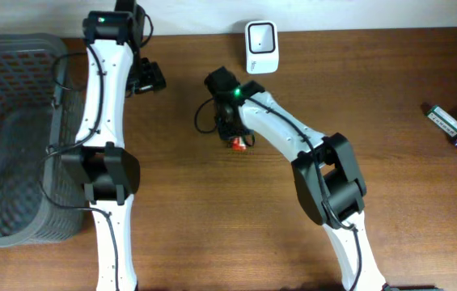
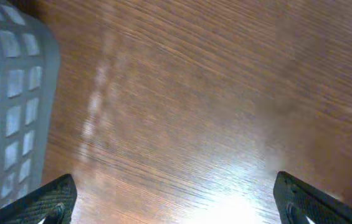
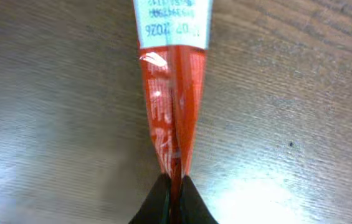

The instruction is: Scan the item barcode

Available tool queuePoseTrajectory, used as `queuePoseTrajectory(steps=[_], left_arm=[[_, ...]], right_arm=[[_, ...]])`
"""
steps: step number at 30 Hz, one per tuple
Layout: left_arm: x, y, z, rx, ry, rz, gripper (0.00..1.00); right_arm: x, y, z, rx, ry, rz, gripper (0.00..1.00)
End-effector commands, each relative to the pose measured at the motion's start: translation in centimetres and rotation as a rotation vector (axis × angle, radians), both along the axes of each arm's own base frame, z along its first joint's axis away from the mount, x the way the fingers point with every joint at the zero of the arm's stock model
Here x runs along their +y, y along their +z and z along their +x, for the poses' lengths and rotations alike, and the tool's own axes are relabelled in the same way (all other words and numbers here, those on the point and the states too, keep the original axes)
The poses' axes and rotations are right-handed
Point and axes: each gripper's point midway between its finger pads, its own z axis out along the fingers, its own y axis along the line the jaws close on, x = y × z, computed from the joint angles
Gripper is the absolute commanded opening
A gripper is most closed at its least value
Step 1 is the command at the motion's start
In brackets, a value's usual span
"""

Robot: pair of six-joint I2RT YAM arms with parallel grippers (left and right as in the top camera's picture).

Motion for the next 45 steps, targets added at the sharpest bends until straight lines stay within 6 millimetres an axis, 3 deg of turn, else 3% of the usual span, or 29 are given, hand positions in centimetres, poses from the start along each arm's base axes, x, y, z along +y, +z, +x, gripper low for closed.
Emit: queuePoseTrajectory(steps=[1, 3, 5, 8, 11, 15, 20, 22, 24, 26, 27, 29, 31, 32, 33, 36, 38, 40, 45], left_arm=[[-2.1, 0.4, -0.3, -0.006, -0.025, -0.017, 0.99], [-2.9, 0.0, -0.4, 0.008, -0.049, -0.058, 0.99], [-6.7, -0.4, -0.2, 0.02, -0.213, -0.286, 0.99], [-10.8, 0.6, 0.4, -0.032, -0.356, -0.566, 0.99], [-12.8, 1.7, 0.9, -0.088, -0.46, -0.675, 0.99], [-15.1, 3.5, 0.9, -0.155, -0.587, -0.817, 0.99], [-16.4, 3.5, 0.5, -0.151, -0.615, -0.82, 0.99], [-18.0, 3.5, 0.4, -0.158, -0.653, -0.818, 0.78], [-18.4, 3.6, 0.5, -0.165, -0.664, -0.815, 0.43], [-18.3, 3.5, 0.6, -0.169, -0.663, -0.814, 0.11], [-18.1, 3.5, 0.7, -0.167, -0.657, -0.808, 0.0], [-16.6, 2.3, 1.2, -0.138, -0.556, -0.705, 0.0], [-14.4, 1.0, 2.0, -0.123, -0.459, -0.566, 0.0], [-13.0, 0.4, 2.4, -0.116, -0.392, -0.483, 0.0], [-11.8, 0.0, 2.6, -0.111, -0.33, -0.413, 0.0], [-8.3, -0.7, 2.9, -0.108, -0.123, -0.221, 0.0], [-6.9, -0.7, 2.8, -0.124, -0.033, -0.078, 0.0], [-7.5, -0.8, 2.8, -0.137, -0.024, -0.041, 0.0], [-9.3, -1.7, 1.4, -0.047, -0.007, -0.217, 0.0]], right_arm=[[3.2, 3.3, -1.2, 0.205, 0.026, 0.427, 0.04], [3.7, 5.3, -1.6, 0.302, 0.047, 0.648, 0.04], [3.2, 8.7, -1.3, 0.363, 0.086, 0.908, 0.04], [1.9, 11.7, -0.7, 0.376, 0.122, 1.101, 0.04], [2.3, 14.8, -1.3, 0.41, 0.186, 1.282, 0.04], [2.4, 16.4, -1.7, 0.439, 0.212, 1.371, 0.04], [2.6, 17.6, -1.8, 0.437, 0.253, 1.438, 0.04], [2.6, 17.6, -1.8, 0.44, 0.25, 1.438, 0.04], [2.6, 17.7, -1.8, 0.452, 0.239, 1.441, 0.05], [2.6, 17.7, -1.8, 0.452, 0.239, 1.44, 0.12], [2.5, 17.6, -1.7, 0.449, 0.238, 1.436, 0.15], [1.7, 16.1, -0.7, 0.429, 0.168, 1.354, 0.38], [-0.8, 12.1, 1.5, 0.381, -0.018, 1.132, 0.53], [-3.0, 10.0, 2.6, 0.332, -0.117, 0.987, 0.58], [-4.3, 9.2, 3.1, 0.301, -0.156, 0.907, 0.6], [-6.0, 8.1, 3.5, 0.156, -0.085, 0.659, 0.61], [-4.9, 8.7, 2.8, 0.074, 0.054, 0.519, 0.6], [-2.6, 9.8, 1.9, 0.004, 0.19, 0.435, 0.57], [2.9, 11.0, 1.5, -0.195, 0.385, 0.205, 0.5]])
